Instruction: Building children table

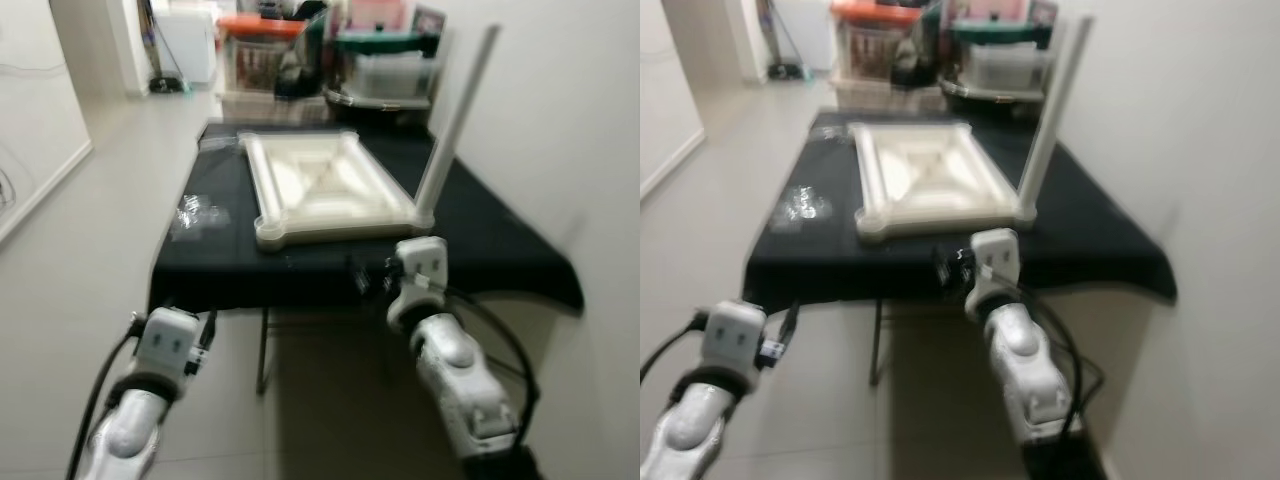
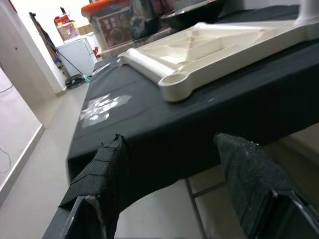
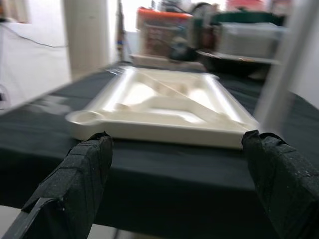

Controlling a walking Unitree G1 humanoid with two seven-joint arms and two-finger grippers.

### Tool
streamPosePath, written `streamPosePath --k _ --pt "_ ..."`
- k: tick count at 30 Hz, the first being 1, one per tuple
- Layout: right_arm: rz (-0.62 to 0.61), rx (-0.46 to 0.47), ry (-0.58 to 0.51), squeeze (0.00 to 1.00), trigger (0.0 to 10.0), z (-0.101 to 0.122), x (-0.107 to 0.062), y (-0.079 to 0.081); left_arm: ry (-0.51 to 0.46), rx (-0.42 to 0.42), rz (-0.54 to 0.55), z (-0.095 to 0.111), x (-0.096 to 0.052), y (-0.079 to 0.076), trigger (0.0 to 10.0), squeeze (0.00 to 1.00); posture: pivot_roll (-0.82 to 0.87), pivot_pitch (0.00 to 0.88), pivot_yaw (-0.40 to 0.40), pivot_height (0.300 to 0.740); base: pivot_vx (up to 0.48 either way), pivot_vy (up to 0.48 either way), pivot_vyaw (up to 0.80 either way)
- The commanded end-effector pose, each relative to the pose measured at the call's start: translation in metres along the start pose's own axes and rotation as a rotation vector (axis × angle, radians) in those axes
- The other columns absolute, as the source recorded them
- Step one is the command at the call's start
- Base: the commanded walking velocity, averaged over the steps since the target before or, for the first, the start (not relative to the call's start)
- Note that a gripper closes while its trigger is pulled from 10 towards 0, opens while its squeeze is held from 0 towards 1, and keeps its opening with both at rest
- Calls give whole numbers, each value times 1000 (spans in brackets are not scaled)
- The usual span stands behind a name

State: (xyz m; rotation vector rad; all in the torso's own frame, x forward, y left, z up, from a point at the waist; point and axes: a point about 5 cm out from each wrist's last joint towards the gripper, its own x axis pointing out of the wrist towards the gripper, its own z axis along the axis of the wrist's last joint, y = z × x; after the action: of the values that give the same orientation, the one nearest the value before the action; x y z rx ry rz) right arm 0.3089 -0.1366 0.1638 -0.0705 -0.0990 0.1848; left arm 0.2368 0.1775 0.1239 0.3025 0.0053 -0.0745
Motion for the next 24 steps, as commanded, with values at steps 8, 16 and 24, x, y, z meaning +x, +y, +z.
streamPosePath --k 8,16,24 --pt "-4 2 7 0 10000 1 2 2 4 -28 9 -1 -3 3 10000 0 -46 0 -61 740 0 0 0" --pt "-7 1 9 0 10000 1 2 0 5 -42 3 -1 -3 1 10000 0 -50 0 -63 740 -224 0 0" --pt "-5 -3 9 0 10000 1 1 0 6 -44 3 -1 -4 1 10000 0 -49 0 -65 740 -375 0 0"
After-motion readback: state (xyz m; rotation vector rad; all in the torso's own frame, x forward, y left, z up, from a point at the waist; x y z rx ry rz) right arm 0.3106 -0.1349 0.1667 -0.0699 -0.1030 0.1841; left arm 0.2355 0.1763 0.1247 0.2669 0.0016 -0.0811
